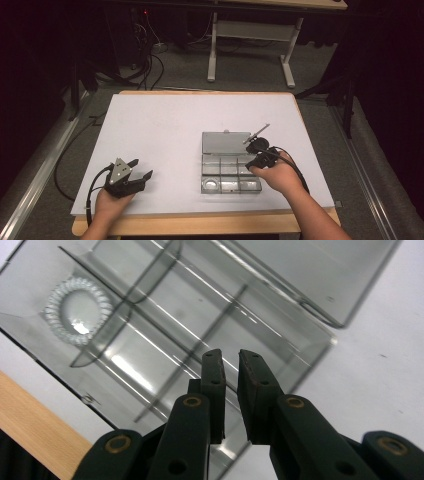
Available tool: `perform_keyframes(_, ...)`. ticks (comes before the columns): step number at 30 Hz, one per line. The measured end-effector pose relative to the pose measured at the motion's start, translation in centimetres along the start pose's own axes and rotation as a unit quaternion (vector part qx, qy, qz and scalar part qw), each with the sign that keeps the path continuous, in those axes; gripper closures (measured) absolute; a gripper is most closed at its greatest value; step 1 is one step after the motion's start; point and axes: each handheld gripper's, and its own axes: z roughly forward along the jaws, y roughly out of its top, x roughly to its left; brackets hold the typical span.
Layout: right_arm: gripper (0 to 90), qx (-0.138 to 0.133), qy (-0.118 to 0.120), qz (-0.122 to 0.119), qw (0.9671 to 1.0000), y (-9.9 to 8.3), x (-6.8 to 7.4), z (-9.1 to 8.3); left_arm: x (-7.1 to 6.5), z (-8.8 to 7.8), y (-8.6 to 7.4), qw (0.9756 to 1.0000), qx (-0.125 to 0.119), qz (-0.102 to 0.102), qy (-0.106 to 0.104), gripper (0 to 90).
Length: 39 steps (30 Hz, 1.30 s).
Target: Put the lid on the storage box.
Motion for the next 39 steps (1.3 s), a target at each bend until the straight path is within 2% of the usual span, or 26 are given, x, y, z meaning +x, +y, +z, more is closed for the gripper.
perform_keyframes(7, 79.7, -0.009, -0.015, 0.023, 0.9996, -1.3, -2.1, -0.5, 0.1, 0.0, 0.0, 1.0000, -0.001, -0.003, -0.003, 33.7)
perform_keyframes(12, 79.6, -0.017, -0.017, 0.051, 0.9984, -2.4, -3.8, -0.6, 0.1, 0.0, 0.0, 1.0000, 0.002, -0.003, -0.006, 33.4)
perform_keyframes(19, 78.2, -0.016, -0.025, 0.067, 0.9973, -3.5, -5.3, -0.1, 0.2, 0.1, 0.0, 0.9999, 0.003, -0.006, -0.010, 33.3)
perform_keyframes(27, 76.4, -0.021, -0.032, 0.081, 0.9959, -4.5, -6.0, 0.4, 0.3, 0.1, 0.0, 0.9998, 0.003, -0.011, -0.014, 34.4)
perform_keyframes(30, 73.6, -0.028, -0.042, 0.081, 0.9954, -5.0, -6.2, 0.8, 0.3, 0.0, 0.0, 0.9998, 0.002, -0.010, -0.015, 35.5)
perform_keyframes(36, 69.7, -0.059, -0.047, 0.092, 0.9929, -6.3, -6.6, 1.7, 0.4, 0.2, 0.1, 0.9997, 0.008, -0.015, -0.015, 34.5)
perform_keyframes(39, 67.0, -0.083, -0.045, 0.101, 0.9904, -7.3, -6.7, 2.5, 0.3, 0.1, 0.0, 0.9998, 0.006, -0.012, -0.013, 34.0)
